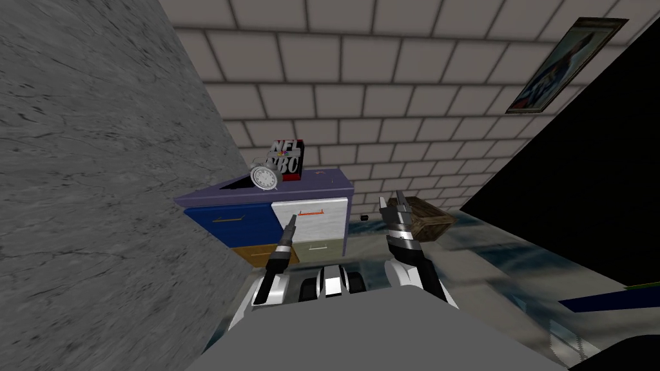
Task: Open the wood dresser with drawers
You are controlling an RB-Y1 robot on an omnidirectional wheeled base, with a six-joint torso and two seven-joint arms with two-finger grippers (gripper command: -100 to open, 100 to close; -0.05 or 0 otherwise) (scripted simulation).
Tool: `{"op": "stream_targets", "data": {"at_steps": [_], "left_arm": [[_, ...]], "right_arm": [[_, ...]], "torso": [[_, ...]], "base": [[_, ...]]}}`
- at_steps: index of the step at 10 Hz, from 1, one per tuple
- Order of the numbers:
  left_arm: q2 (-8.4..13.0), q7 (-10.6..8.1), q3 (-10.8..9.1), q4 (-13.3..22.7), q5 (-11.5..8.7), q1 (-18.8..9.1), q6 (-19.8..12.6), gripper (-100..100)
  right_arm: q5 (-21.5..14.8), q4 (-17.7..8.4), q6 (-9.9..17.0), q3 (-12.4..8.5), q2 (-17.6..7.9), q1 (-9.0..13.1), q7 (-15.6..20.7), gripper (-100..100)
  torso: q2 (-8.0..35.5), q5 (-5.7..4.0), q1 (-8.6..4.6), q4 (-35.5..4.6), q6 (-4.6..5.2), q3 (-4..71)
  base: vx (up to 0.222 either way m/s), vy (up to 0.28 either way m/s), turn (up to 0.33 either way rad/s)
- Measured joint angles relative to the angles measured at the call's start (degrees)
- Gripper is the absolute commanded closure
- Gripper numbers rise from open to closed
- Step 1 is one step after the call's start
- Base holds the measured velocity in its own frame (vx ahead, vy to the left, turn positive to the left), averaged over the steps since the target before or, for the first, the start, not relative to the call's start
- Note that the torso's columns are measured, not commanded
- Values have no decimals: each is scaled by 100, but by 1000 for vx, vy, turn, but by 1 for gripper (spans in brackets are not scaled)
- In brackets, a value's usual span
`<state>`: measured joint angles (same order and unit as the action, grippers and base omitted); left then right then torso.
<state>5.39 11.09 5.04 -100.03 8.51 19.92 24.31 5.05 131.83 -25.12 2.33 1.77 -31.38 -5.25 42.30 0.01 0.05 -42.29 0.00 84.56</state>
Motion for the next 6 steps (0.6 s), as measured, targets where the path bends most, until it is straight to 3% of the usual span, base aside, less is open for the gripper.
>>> {"op": "stream_targets", "data": {"at_steps": [3, 6], "left_arm": [[-372, 4, -4, 201, 22, -58, -70, -100], [-393, 12, 9, 13, 35, -41, -238, -100]], "right_arm": [[0, 0, 0, 0, 0, 0, 0, 0], [0, 0, 0, -1, -1, -1, 0, 0]], "torso": [[-3, 1, 4, 1, 0, 2], [-26, -1, -2, 7, 0, 16]], "base": [[2, -30, -6], [68, -6, -20]]}}
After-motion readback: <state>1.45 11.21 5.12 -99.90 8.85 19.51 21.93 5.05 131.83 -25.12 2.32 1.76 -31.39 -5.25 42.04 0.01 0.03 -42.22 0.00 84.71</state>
